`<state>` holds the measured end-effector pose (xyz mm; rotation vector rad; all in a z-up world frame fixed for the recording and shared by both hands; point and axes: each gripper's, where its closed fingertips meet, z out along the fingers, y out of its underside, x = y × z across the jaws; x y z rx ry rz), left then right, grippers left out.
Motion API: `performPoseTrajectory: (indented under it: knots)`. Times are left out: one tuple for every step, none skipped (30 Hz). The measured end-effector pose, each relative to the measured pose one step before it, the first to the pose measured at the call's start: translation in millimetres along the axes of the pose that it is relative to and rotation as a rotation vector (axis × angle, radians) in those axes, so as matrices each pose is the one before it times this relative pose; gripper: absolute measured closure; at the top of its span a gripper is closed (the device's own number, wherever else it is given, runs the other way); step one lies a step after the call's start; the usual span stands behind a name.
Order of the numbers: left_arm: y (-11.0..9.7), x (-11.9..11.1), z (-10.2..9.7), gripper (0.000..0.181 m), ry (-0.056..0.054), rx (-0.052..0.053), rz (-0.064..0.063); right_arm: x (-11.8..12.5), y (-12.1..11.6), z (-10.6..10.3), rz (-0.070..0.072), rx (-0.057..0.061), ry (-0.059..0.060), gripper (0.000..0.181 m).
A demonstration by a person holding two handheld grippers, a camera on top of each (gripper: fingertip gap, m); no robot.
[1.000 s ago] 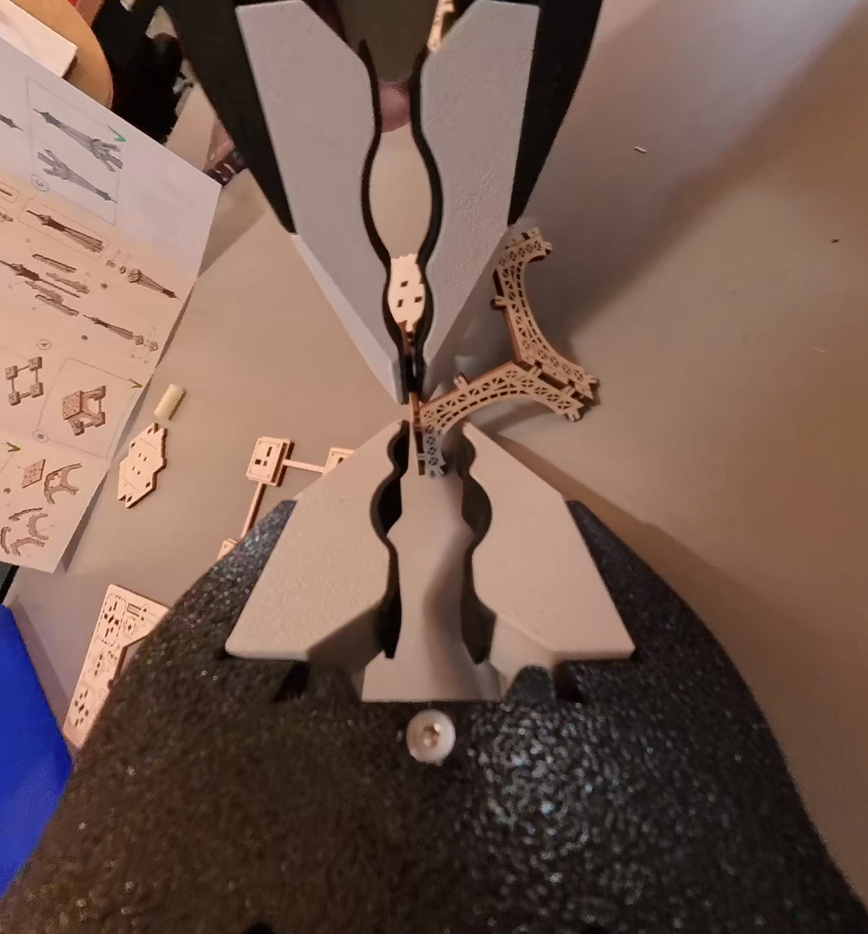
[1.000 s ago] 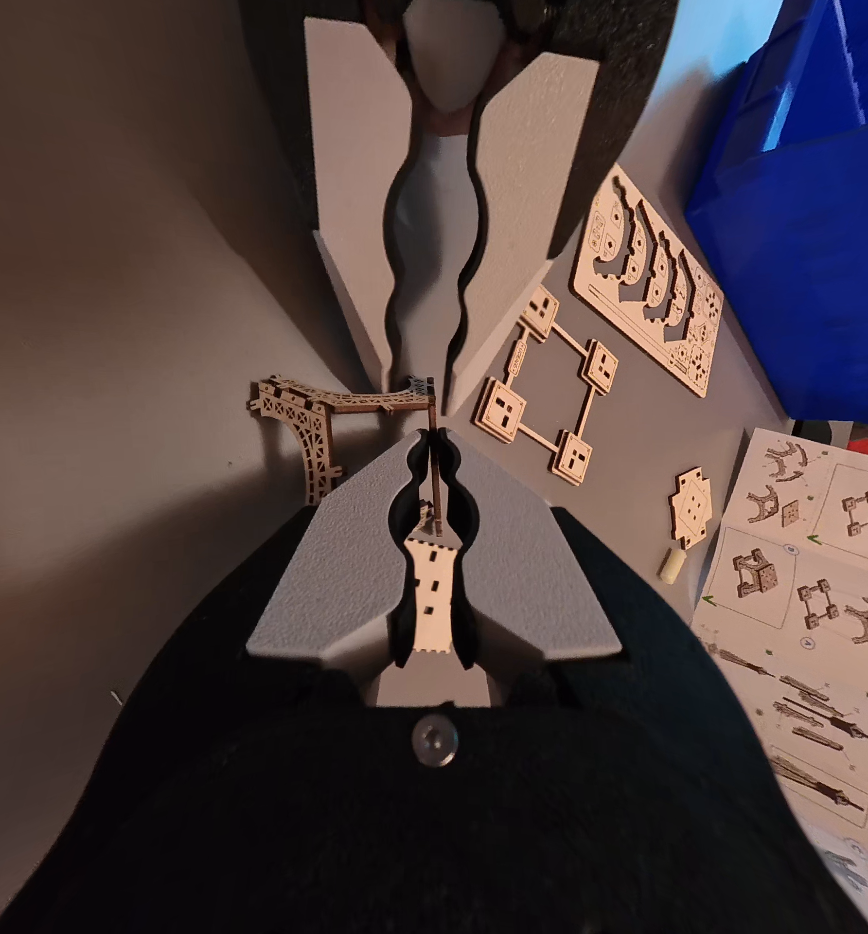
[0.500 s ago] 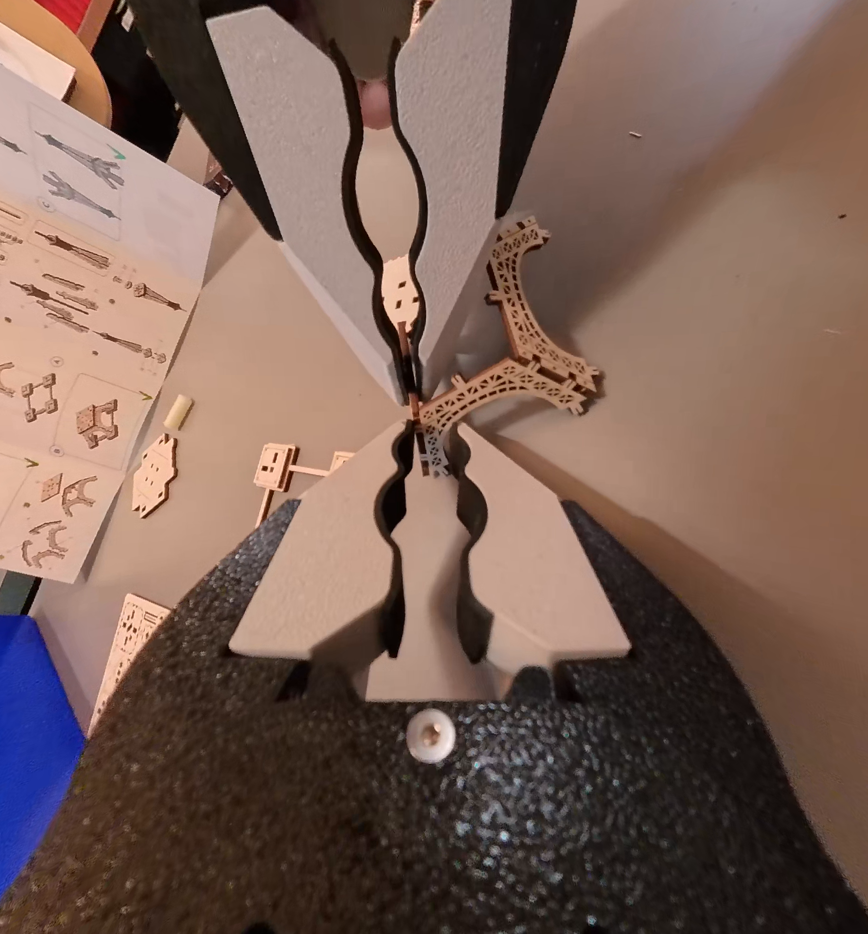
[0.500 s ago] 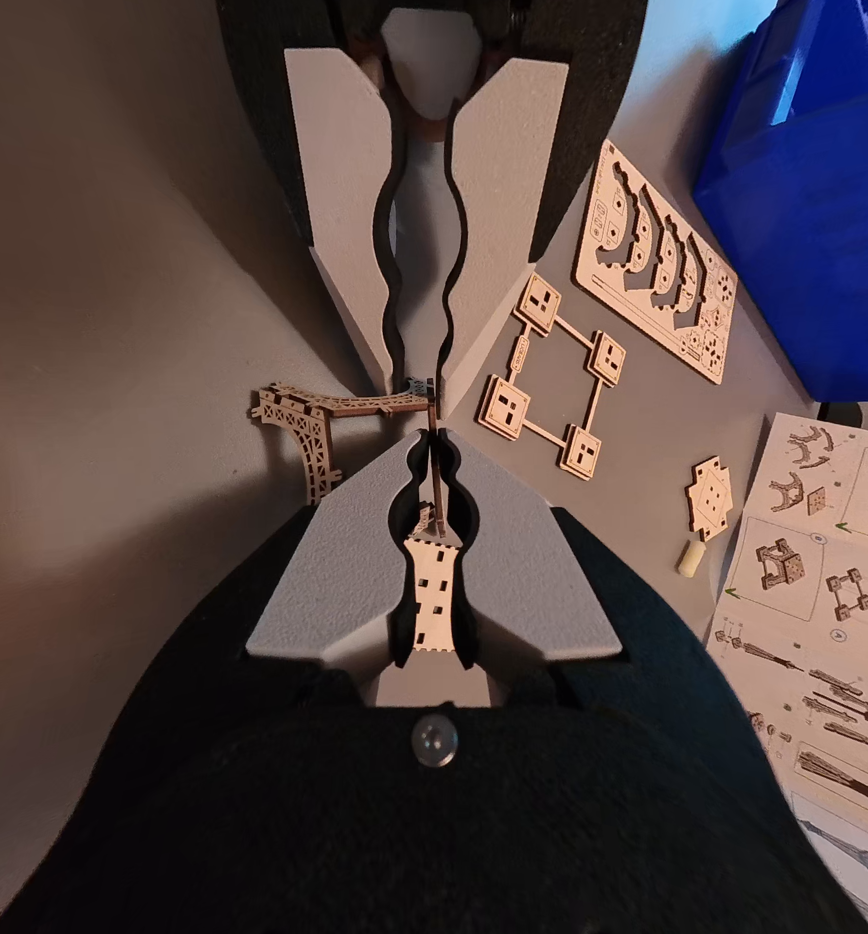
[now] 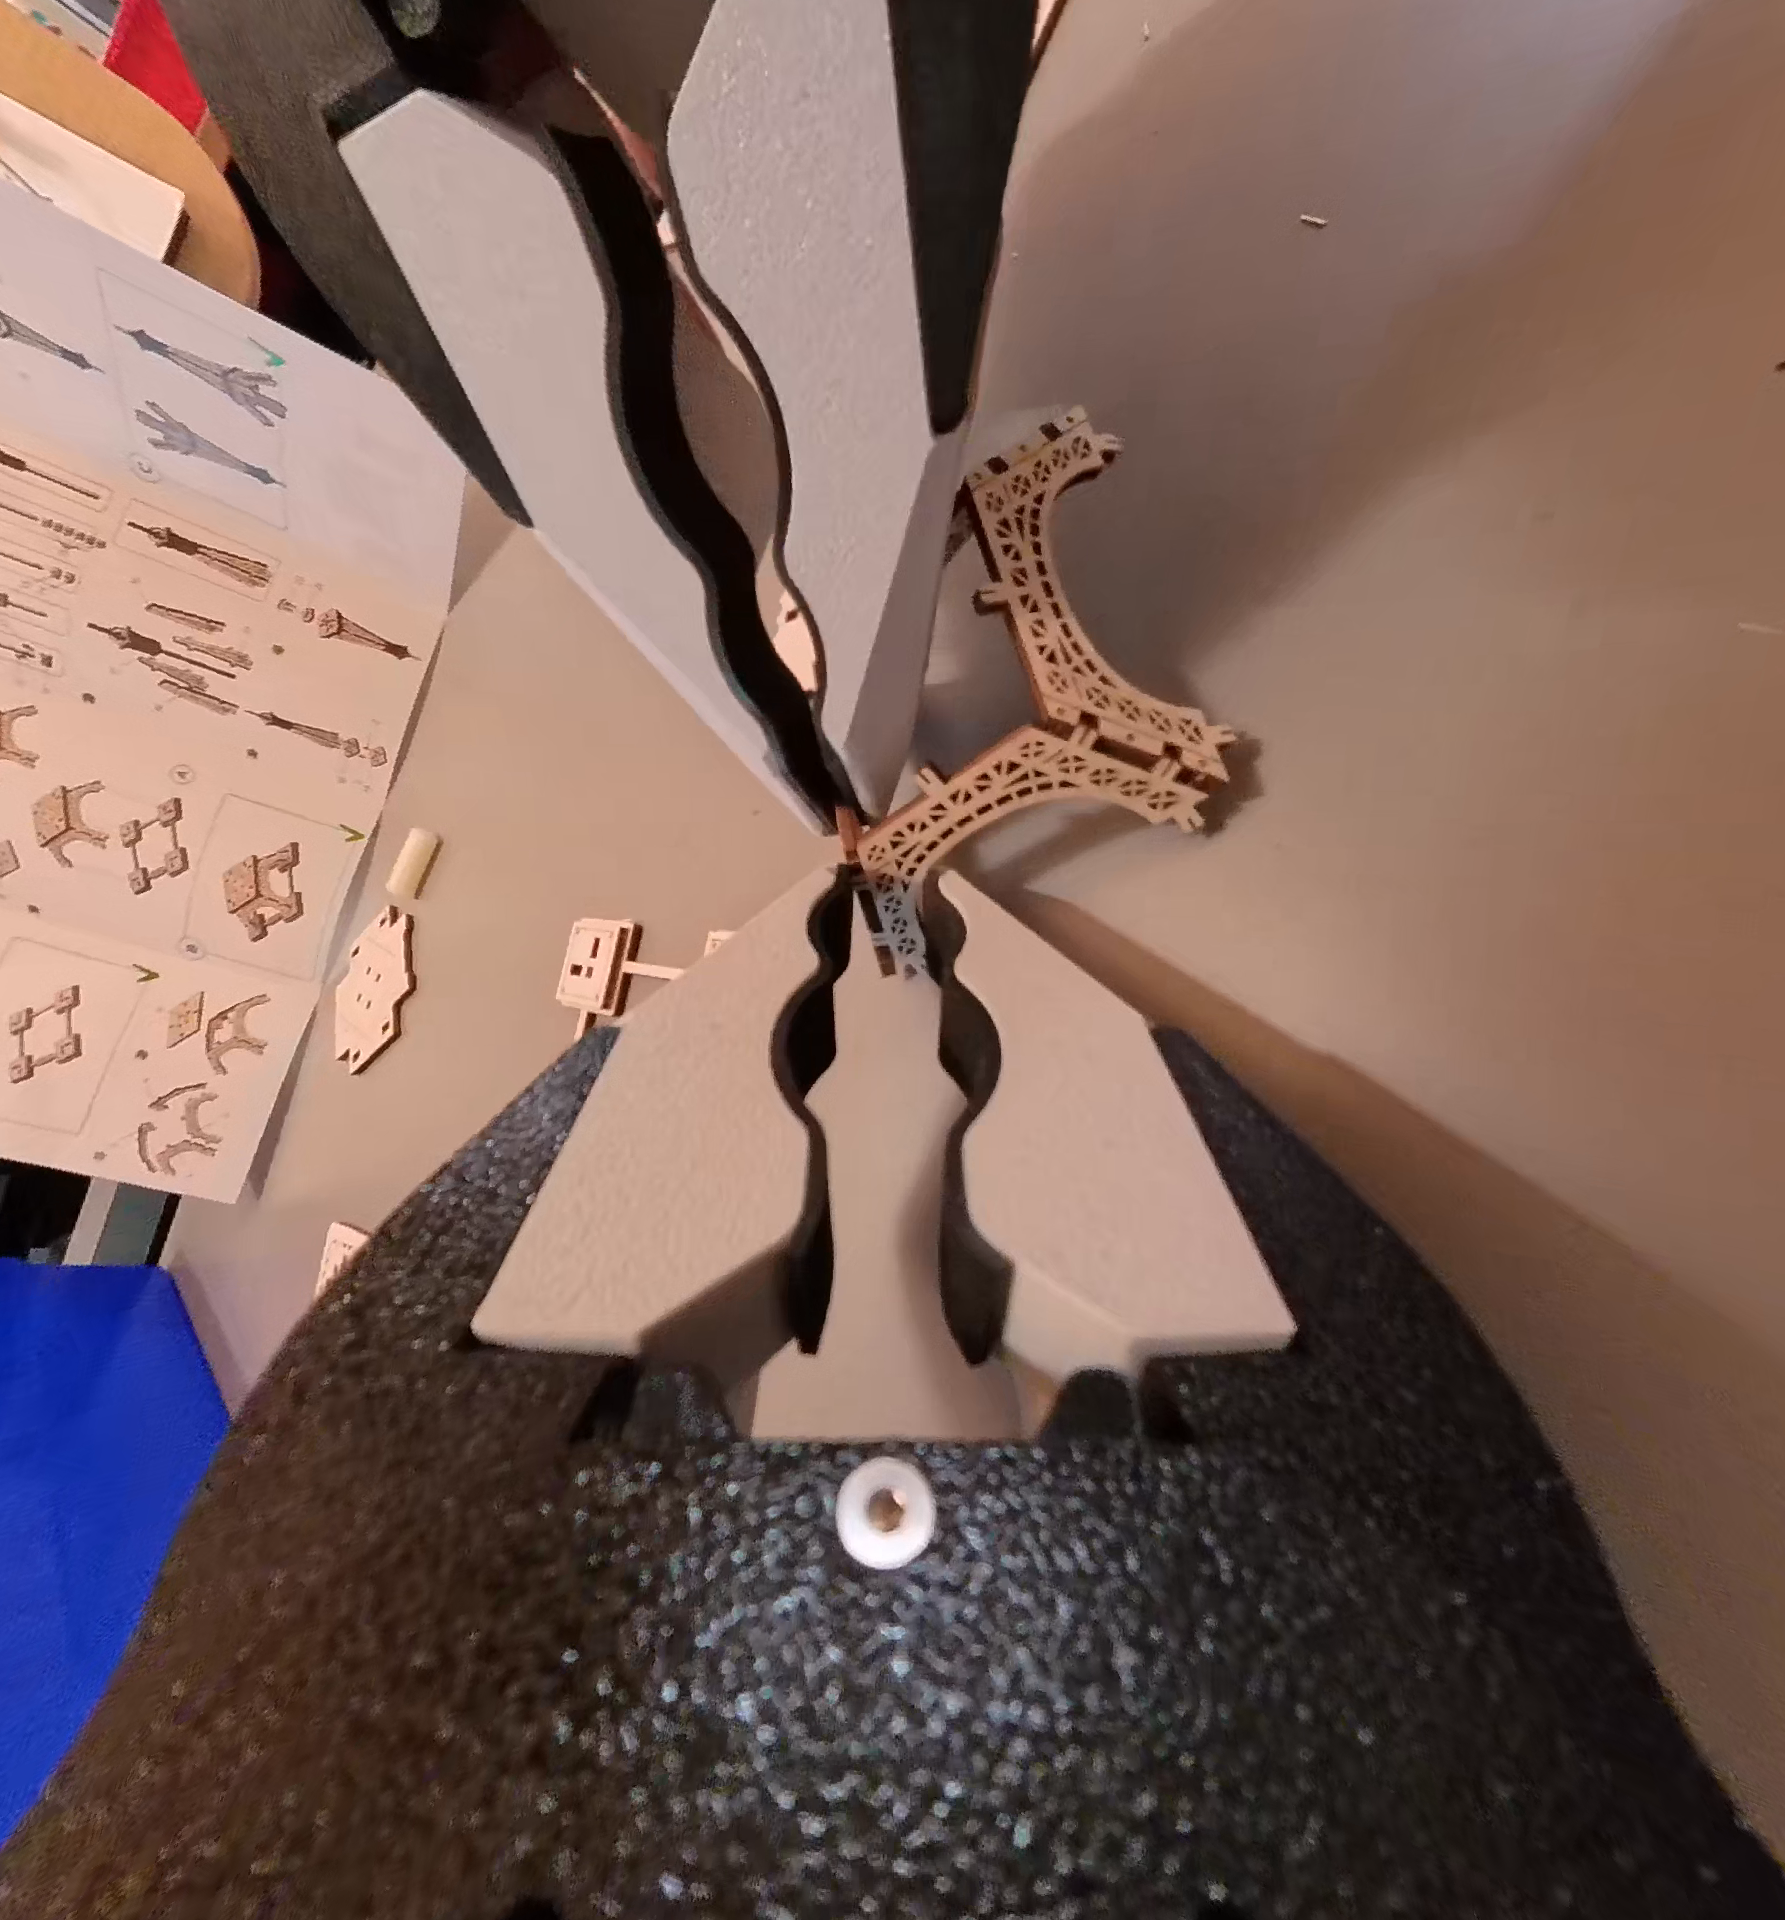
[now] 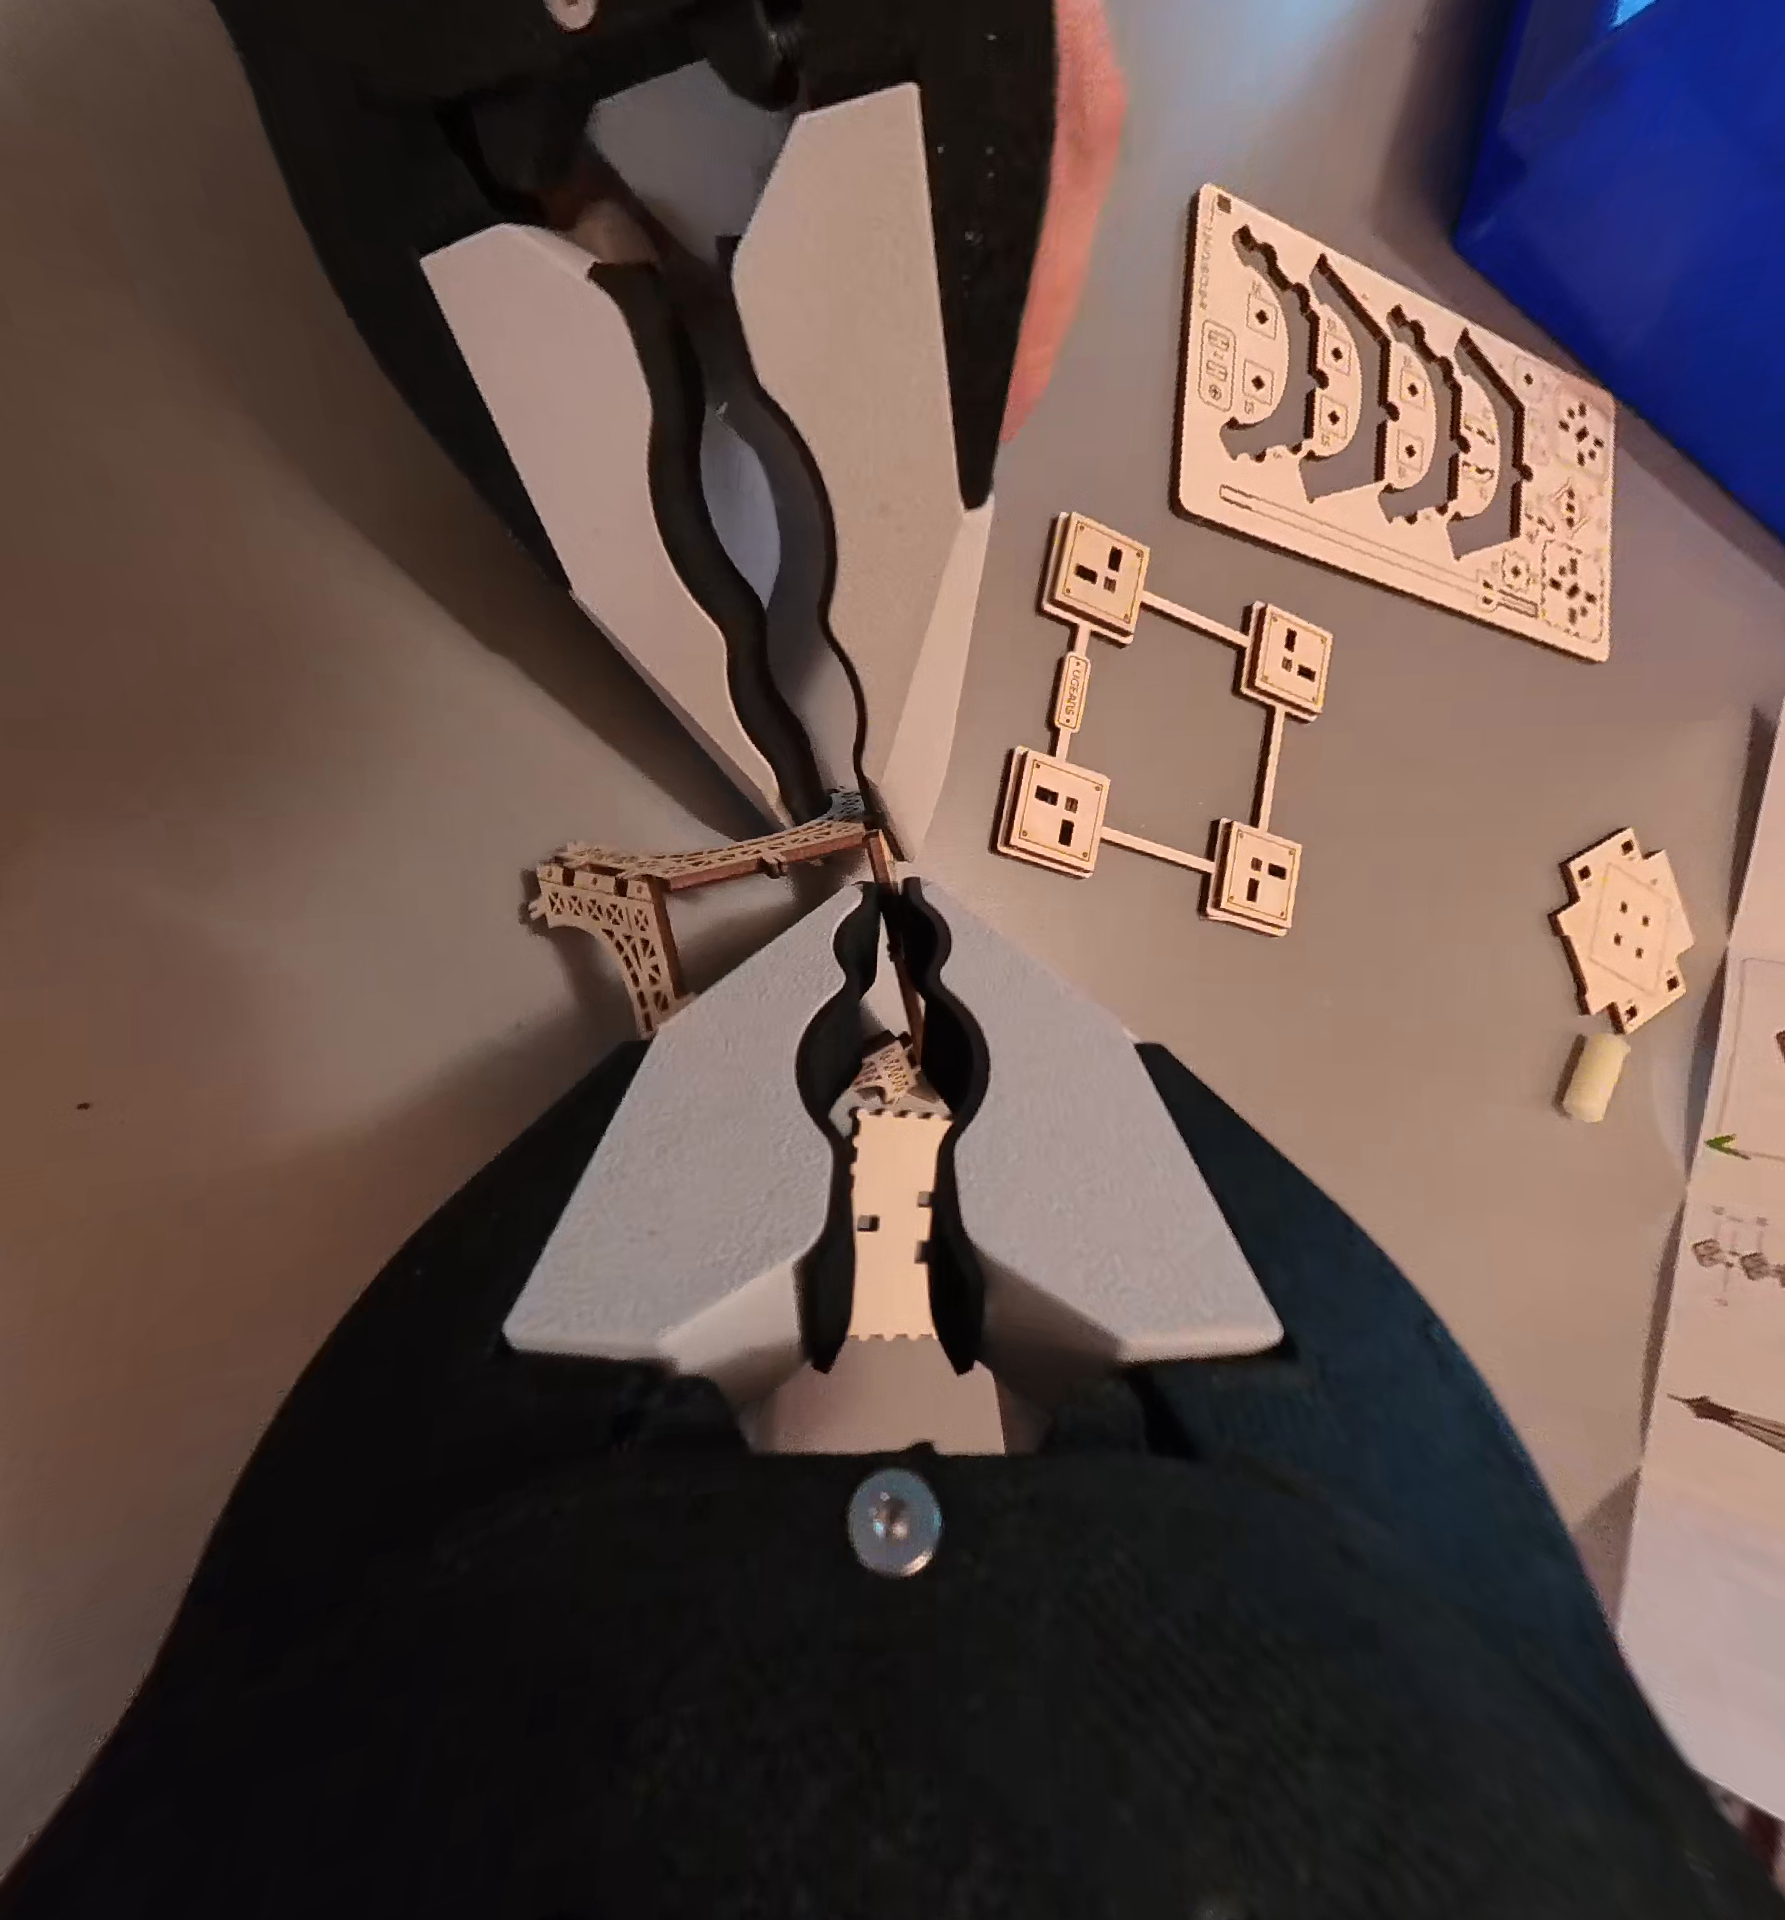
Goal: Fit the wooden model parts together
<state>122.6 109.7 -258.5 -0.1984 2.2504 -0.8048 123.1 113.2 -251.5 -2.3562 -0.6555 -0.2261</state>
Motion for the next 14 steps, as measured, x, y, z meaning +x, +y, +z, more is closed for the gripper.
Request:
performPoseTrajectory:
  knots:
    - [0.13,0.03,0.03,0.171,-0.0017,0.0008,0.0004,0.03,-0.01,0.03,0.0138,-0.0007,-0.0017,0.18]
    - [0.01,0.05,0.05,0.171,0.0,0.0011,-0.0028,0.0,-0.03,0.04,0.0091,-0.0017,-0.0014,0.18]
    - [-0.12,0.25,0.05,0.171,0.0025,0.0026,-0.0078,-0.1,0.09,0.02,0.0017,-0.0016,-0.0004,0.18]
    - [-0.08,-0.04,0.07,0.171,0.0044,0.0052,-0.0189,-0.02,0.09,-0.02,-0.0157,-0.0004,0.0028,0.18]
    - [0.2,-0.43,-0.11,0.17,0.0072,0.0043,-0.0225,0.71,-0.18,0.11,-0.0206,0.0003,0.0101,0.18]
    - [0.37,-0.3,-0.11,0.17,0.0115,0.0028,-0.0182,0.41,-0.14,0.24,-0.0067,-0.0017,0.0046,0.18]
    - [0.28,-0.47,0.13,0.168,0.0093,0.0007,-0.0153,0.03,-0.05,-0.02,0.0018,-0.0019,-0.0011,0.18]
    - [0.17,-1.03,0.13,0.165,0.0041,0.0005,-0.0137,-0.05,-0.01,-0.01,0.0027,-0.0009,-0.0004,0.18]
    - [0.19,-0.78,0.09,0.164,0.0026,0.0004,-0.0092,-0.14,0.06,0.0,0.002,0.0,-0.0006,0.18]
    - [0.14,-0.58,0.07,0.164,-0.0008,-0.0002,-0.0055,0.14,0.07,0.03,0.0046,0.0005,-0.0003,0.18]
    - [-0.06,-0.45,0.08,0.164,-0.004,0.0014,0.0019,0.1,-0.1,0.01,0.0089,0.0015,-0.0011,0.18]
    - [-0.22,0.3,0.12,0.166,-0.0041,0.0015,0.0104,0.07,-0.06,-0.1,0.0075,0.0018,-0.0007,0.18]
    - [-0.09,1.01,0.18,0.17,-0.0019,0.0001,0.0143,0.13,-0.09,0.08,0.0093,0.0014,0.0003,0.18]
    - [0.06,0.04,0.22,0.171,-0.0089,-0.0017,0.0126,-0.01,-0.04,-0.02,0.0153,-0.0003,-0.0026,0.18]
